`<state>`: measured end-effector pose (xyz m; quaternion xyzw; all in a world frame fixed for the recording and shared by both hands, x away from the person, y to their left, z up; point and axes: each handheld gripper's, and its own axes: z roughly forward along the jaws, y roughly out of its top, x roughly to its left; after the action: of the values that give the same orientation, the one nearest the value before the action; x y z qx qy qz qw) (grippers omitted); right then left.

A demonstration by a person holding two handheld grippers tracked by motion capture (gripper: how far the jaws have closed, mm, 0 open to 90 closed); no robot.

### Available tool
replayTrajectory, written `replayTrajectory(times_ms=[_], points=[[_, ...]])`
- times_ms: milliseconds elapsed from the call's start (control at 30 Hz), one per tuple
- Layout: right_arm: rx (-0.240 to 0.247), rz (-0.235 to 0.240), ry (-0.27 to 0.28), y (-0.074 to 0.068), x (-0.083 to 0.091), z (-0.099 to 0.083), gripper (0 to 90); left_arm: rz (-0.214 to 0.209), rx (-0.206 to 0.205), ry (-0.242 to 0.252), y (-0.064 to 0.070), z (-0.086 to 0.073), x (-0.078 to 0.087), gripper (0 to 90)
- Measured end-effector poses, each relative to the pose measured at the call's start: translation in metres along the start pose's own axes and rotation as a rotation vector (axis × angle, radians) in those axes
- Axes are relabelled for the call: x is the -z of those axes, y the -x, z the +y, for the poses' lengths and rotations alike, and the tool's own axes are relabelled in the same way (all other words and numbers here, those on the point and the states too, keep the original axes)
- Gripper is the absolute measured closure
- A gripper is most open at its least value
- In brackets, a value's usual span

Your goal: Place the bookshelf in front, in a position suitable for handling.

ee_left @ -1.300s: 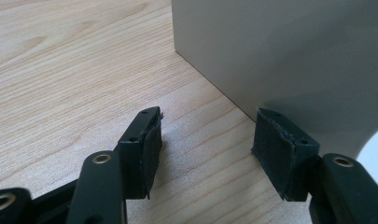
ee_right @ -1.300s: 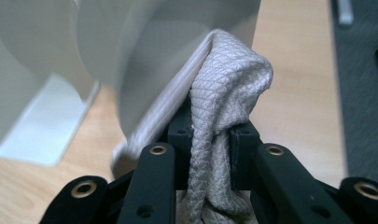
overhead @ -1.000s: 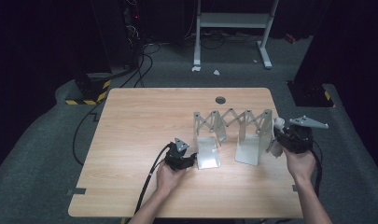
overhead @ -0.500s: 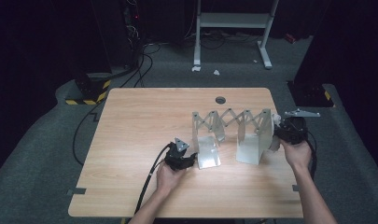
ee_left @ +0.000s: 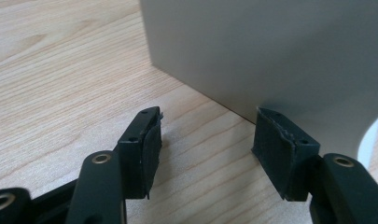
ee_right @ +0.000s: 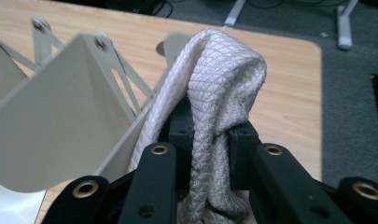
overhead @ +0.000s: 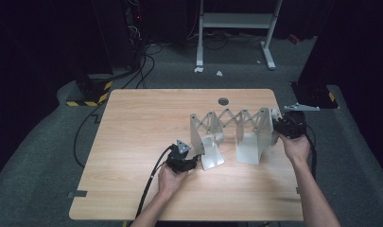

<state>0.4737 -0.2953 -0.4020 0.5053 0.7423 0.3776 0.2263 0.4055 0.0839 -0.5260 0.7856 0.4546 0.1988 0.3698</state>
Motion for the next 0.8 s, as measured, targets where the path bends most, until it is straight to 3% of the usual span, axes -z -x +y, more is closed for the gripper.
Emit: replayTrajectory(times_ms=[233,533,667,733,800], points=[[-0.01,0.007,-0.059,0.0,-0.019,-0.013,76.6,0.003,0.005,-0.008,-0.004,-0.001,0.002,38.6],[-0.023,0.025,-0.209,0.0,-0.051,-0.057,76.5,0.033,0.011,-0.008,-0.014,-0.003,0.004,38.0],[-0.014,0.028,-0.187,0.001,-0.05,-0.055,76.4,0.041,0.001,-0.01,-0.012,-0.003,0.003,37.8],[-0.012,0.026,-0.116,0.002,-0.04,-0.043,76.3,0.041,0.001,-0.009,-0.012,-0.003,0.003,37.8],[-0.013,0.027,-0.088,0.003,-0.037,-0.038,76.2,0.04,0.001,-0.008,-0.012,-0.003,0.003,37.9]])
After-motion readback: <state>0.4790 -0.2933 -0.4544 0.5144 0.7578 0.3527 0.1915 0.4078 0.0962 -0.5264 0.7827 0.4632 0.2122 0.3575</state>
